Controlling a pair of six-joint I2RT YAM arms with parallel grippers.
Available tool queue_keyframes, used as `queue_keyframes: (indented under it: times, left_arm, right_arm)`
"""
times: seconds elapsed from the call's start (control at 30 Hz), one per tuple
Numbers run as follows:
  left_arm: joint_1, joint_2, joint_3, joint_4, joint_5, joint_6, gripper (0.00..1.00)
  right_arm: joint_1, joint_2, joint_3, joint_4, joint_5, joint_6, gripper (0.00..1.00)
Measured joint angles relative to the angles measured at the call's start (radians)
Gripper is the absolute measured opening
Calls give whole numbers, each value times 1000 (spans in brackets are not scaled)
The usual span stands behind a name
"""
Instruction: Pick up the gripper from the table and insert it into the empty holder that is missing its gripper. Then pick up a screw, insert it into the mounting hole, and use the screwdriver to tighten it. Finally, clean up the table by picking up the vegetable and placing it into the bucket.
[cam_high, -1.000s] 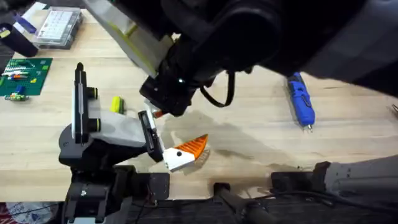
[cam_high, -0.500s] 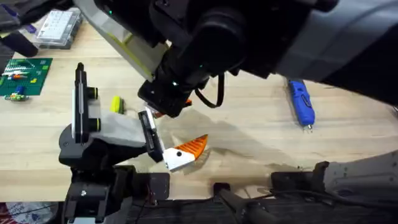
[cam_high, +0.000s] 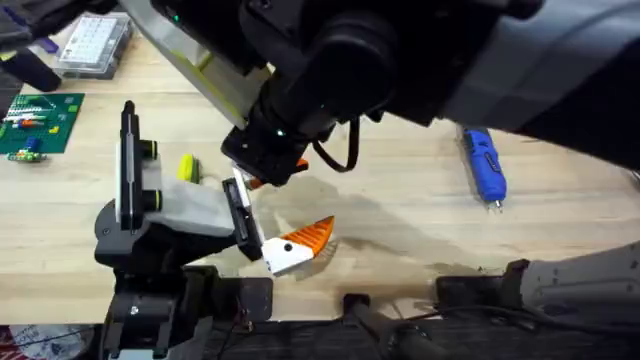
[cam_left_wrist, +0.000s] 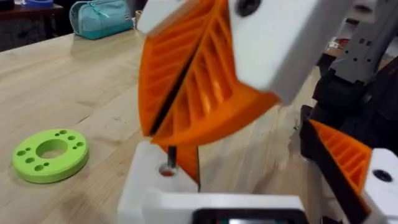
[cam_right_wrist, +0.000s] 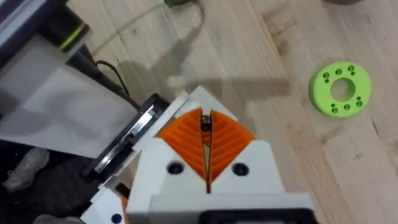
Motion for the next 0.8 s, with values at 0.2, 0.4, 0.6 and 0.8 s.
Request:
queue_keyframes:
  times: [0.2, 0.4, 0.6, 0.8]
  left_arm:
    - [0, 0, 0, 0, 0, 0, 986]
    - [0, 0, 0, 0, 0, 0, 986]
    - [0, 0, 0, 0, 0, -1, 986]
    - [0, 0, 0, 0, 1, -4, 986]
  right_arm:
    - [0, 0, 0, -1, 0, 0, 9]
    - [0, 0, 0, -2, 0, 0, 9]
    - [0, 12, 0, -11, -1, 0, 9]
    - [0, 26, 1, -8, -6, 0, 9]
